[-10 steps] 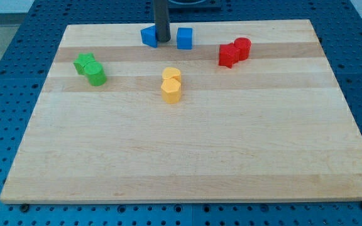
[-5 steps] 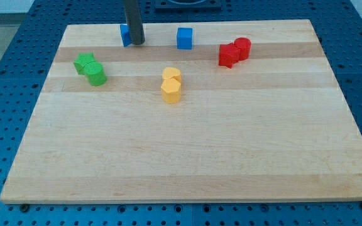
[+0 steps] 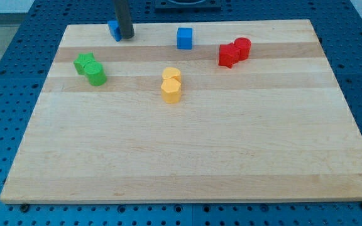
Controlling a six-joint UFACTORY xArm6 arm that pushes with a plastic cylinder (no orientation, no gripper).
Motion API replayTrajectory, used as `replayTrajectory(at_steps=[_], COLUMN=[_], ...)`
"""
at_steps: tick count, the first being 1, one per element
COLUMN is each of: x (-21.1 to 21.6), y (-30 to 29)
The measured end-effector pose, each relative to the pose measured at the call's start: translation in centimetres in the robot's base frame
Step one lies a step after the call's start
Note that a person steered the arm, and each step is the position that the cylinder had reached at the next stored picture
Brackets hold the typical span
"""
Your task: Push the blue triangle towards the top left corner
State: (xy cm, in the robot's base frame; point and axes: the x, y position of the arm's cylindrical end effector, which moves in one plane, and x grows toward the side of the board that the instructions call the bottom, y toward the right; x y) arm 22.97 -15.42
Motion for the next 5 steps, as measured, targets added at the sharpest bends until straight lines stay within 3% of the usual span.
replayTrajectory(at_steps=[2,3,5], x=[-0.1,-0.5,-2.6], y=[-1.6,2.0,0.3])
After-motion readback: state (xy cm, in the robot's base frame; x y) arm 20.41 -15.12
